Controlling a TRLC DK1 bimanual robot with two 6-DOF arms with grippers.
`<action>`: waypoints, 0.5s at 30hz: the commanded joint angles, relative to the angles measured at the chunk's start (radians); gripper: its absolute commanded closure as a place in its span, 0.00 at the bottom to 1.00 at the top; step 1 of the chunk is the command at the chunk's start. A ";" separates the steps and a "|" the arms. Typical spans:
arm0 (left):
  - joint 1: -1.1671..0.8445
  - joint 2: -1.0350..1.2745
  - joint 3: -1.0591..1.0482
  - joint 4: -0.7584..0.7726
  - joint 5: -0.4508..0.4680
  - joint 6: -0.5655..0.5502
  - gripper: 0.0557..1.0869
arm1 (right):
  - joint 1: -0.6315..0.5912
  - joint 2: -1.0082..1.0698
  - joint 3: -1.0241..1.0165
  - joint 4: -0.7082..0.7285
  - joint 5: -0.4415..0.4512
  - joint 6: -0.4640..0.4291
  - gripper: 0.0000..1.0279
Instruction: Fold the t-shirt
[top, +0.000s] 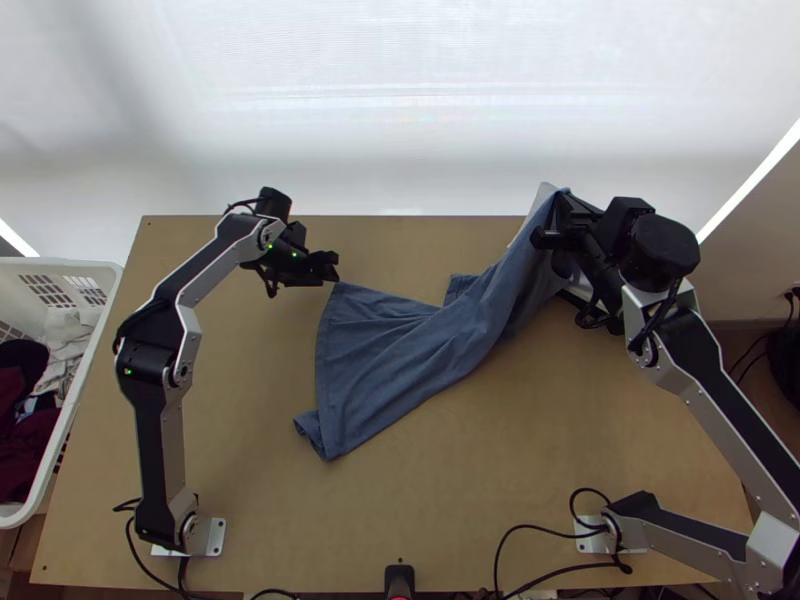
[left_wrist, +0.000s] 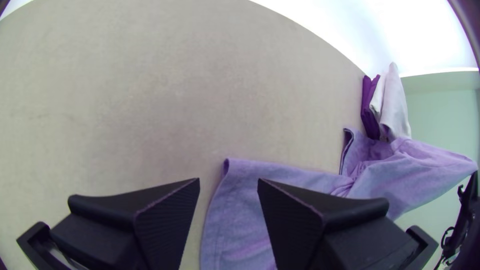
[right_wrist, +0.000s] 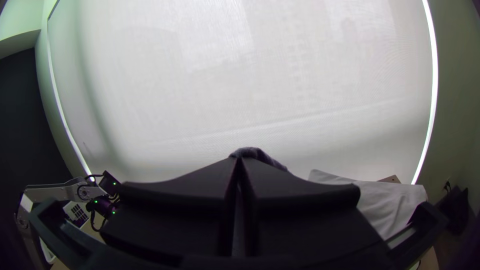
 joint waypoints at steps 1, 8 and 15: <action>-0.012 0.048 0.044 0.003 -0.006 -0.028 0.41 | 0.008 -0.025 -0.022 0.026 0.009 0.011 0.97; -0.030 0.082 0.072 0.004 -0.019 -0.032 0.42 | 0.005 -0.025 -0.024 0.026 0.009 0.011 0.97; -0.034 0.088 0.074 0.023 -0.025 -0.051 0.75 | 0.004 -0.025 -0.030 0.039 0.009 0.011 0.97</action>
